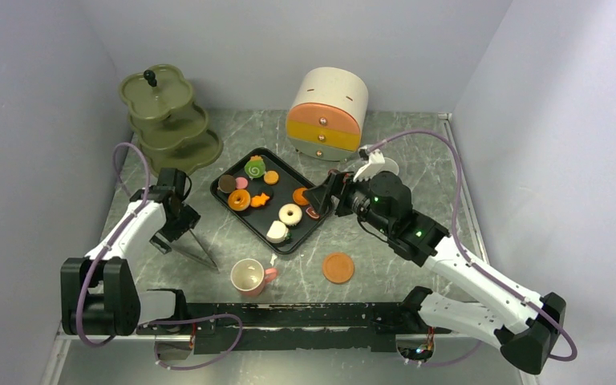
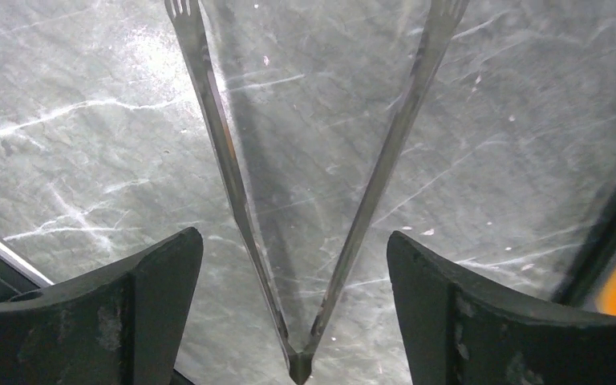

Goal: Serve the afternoon tea
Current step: Pick up the clamp from the center of the board.

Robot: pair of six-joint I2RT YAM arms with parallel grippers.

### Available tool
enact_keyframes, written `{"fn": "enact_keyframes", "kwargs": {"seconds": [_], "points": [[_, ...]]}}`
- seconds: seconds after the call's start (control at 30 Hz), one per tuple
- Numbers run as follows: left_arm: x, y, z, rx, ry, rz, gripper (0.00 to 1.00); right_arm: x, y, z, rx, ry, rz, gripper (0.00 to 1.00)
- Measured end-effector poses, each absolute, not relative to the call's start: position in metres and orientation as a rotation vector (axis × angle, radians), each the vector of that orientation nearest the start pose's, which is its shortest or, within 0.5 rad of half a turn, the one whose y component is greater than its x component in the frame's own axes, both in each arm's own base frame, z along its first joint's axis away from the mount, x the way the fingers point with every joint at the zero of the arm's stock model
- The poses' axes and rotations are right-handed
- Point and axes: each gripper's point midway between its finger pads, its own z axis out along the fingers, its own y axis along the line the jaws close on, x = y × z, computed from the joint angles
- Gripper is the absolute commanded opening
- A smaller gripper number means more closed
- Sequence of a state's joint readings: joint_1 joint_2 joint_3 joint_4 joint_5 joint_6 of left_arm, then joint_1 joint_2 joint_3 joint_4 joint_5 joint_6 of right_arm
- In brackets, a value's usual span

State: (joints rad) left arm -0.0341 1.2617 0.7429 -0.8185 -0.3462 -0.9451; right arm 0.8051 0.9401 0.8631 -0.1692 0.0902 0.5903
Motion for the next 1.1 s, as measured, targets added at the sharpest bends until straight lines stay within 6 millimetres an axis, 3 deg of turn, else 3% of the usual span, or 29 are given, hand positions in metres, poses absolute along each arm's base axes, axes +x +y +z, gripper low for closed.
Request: {"fn": "enact_keyframes", "kwargs": {"seconds": [0.13,0.3,0.4,0.6,0.8,1.1], "points": [[0.221,0.019,0.055,-1.288,2.428,0.267,0.97,0.235,0.254,0.271,-0.135,1.906,0.888,0.95],[0.221,0.017,0.056,-1.298,2.418,0.255,0.97,0.235,0.254,0.270,-0.136,1.910,0.886,0.95],[0.220,0.016,0.050,-1.320,2.432,0.268,0.92,0.235,0.254,0.269,-0.135,1.909,0.886,0.95],[0.211,0.011,0.034,-1.368,2.452,0.293,0.94,0.233,0.253,0.263,-0.135,1.923,0.882,0.95],[0.215,0.009,0.022,-1.390,2.452,0.303,0.93,0.233,0.253,0.263,-0.135,1.923,0.882,0.95],[0.225,0.006,0.010,-1.422,2.405,0.269,0.80,0.232,0.251,0.262,-0.134,1.920,0.883,0.95]]}}
